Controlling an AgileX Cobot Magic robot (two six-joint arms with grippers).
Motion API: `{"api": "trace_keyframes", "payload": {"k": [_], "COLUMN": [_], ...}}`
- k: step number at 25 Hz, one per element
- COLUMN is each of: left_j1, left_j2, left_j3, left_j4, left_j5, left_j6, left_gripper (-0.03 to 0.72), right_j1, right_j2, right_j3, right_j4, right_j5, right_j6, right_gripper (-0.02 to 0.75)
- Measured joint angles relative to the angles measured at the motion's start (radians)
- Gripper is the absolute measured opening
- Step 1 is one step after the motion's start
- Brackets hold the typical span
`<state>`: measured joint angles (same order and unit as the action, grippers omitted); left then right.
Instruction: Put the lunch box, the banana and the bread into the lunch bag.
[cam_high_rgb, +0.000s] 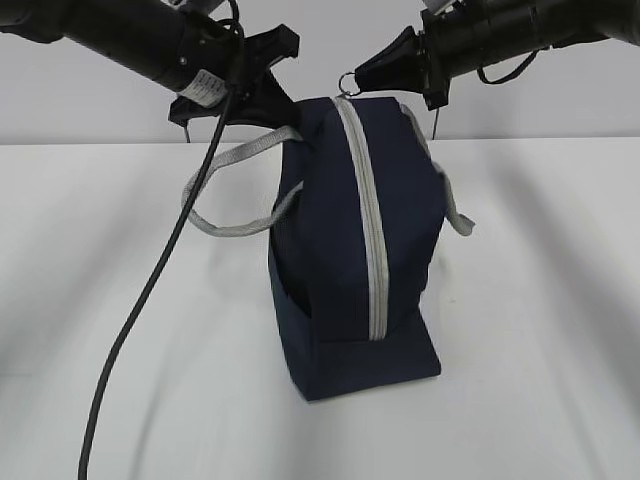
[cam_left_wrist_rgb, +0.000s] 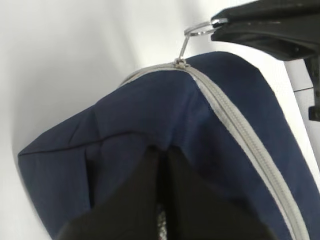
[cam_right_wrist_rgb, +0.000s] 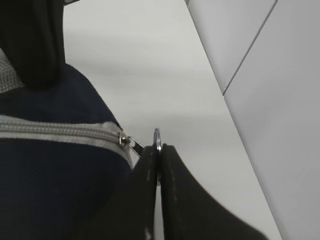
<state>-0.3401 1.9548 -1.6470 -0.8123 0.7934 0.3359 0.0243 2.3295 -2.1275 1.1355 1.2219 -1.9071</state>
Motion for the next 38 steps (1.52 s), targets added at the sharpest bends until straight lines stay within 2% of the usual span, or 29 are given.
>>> {"api": "trace_keyframes", "payload": {"k": [11,23,31,38], "left_j1": [-0.026,-0.032,-0.032,-0.032], "left_j2": [0.060,0.060,0.064,0.069], "left_j3": [-0.019,-0.019,-0.022,-0.079], "left_j4": [-0.026,-0.027,-0.026,-0.008], "left_j5": [0.009,0.004,0.013,0.065], "left_j6": [0.016,0.065,0.099,0.112], "left_gripper": [0.002,0.002,0.002,0.002], "right_j1": [0.000,0.000,0.000,0.000], "right_j2": [0.061,0.189,0.241,0.256], "right_j3": [-0.004,-0.181,-0.195,-0.197], "right_j4": [0.164,0.169,0.191,0.197], "right_j5": [-0.006,0.017,0.025,0.027], "right_j6": [-0.058,-0.048,-0.029,0.001], "right_gripper": [-0.016,-0.016,-0.016,-0.016]}}
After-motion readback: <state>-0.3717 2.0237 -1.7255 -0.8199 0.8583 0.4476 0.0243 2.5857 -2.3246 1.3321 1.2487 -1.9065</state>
